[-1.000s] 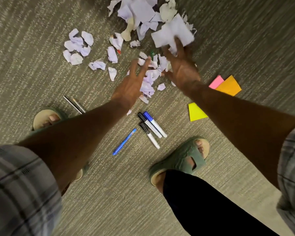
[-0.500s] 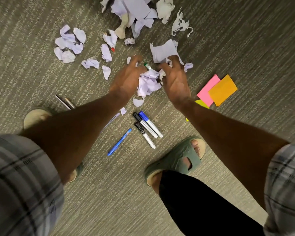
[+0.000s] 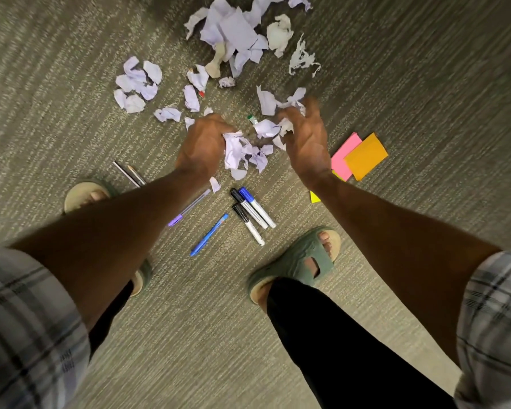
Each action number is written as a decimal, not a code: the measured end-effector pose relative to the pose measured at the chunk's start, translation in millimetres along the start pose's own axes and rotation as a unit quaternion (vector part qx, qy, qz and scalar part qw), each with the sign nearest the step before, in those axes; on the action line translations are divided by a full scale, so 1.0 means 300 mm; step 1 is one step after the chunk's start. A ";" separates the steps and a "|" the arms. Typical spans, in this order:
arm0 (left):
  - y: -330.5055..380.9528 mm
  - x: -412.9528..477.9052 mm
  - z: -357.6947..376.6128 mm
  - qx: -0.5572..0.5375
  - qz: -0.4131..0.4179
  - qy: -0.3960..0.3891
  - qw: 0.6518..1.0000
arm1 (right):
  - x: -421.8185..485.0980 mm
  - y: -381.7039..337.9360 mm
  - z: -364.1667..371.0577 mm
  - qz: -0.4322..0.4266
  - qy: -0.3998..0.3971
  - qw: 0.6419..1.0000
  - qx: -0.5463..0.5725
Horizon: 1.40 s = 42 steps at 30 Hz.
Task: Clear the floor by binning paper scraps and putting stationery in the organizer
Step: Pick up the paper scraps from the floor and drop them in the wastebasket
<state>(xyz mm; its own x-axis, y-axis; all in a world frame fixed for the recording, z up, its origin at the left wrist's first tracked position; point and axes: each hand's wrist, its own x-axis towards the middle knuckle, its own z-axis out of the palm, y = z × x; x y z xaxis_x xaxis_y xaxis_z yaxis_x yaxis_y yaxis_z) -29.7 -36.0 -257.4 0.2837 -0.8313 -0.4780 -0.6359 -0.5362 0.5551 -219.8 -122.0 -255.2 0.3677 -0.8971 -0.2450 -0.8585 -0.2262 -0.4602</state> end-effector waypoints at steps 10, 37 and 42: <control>0.187 -0.124 -0.413 -0.041 0.035 0.014 0.998 | -0.036 -0.296 -0.378 -0.030 -0.015 0.999 -0.022; 0.187 0.280 -1.563 -0.285 -0.127 0.112 0.944 | 0.540 -1.444 -0.737 0.225 -0.111 0.807 0.534; 0.241 0.273 -1.604 -0.328 -0.150 0.100 0.927 | 0.575 -1.473 -0.738 0.247 -0.143 0.775 0.564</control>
<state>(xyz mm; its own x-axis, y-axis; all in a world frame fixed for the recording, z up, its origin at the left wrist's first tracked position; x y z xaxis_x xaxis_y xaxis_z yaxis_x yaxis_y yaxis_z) 292.8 -213.4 71.2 0.5467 -0.6050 -0.5788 0.0477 -0.6677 0.7429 143.8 -260.8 94.9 0.2965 -0.6105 -0.7344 -0.1209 0.7388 -0.6630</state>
